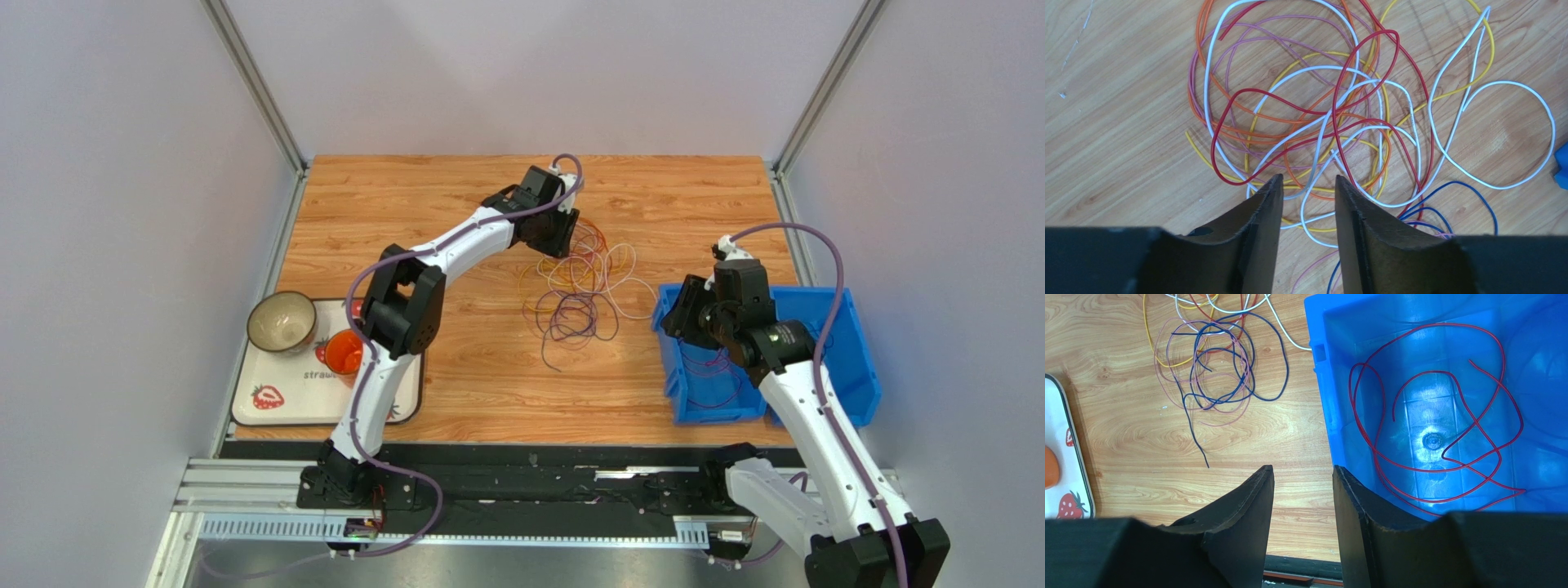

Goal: Untangle the cables

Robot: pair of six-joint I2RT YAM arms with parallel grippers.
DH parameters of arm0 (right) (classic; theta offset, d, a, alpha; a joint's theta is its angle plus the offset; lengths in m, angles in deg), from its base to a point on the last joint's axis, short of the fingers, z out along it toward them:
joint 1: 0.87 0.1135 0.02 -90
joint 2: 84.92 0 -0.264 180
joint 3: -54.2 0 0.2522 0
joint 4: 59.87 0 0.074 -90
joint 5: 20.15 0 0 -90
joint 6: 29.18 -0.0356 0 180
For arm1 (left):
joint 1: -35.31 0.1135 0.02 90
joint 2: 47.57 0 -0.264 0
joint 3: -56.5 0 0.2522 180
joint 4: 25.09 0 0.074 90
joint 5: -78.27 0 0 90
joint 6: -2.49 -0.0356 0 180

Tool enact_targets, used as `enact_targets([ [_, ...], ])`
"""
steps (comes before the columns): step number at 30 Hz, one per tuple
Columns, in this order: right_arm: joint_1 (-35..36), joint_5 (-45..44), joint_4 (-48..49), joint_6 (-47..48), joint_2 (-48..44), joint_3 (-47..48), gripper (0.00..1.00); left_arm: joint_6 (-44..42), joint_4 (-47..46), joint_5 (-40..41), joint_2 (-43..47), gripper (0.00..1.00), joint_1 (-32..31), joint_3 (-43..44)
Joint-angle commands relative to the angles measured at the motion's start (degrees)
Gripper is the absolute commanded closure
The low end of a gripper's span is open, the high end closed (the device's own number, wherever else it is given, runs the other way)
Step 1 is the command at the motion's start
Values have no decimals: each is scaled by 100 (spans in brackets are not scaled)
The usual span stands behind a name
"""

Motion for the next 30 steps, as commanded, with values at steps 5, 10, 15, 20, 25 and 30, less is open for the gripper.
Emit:
enact_targets([
  [5,14,35,241,87,39,-41,56,-116,1,-168,-126,72,15,360],
  [10,14,26,258,87,66,-50,56,-55,70,-326,-83,100,33,483],
  [15,6,-9,223,95,22,-33,56,6,246,-415,251,100,42,562],
  [20,-3,78,101,25,-40,99,56,77,378,-362,917,100,42,580],
  [25,6,210,-58,-133,-268,231,57,244,388,-458,1578,100,42,632],
  [30,32,263,-242,-221,-584,345,57,542,221,-774,2228,100,42,1053],
])
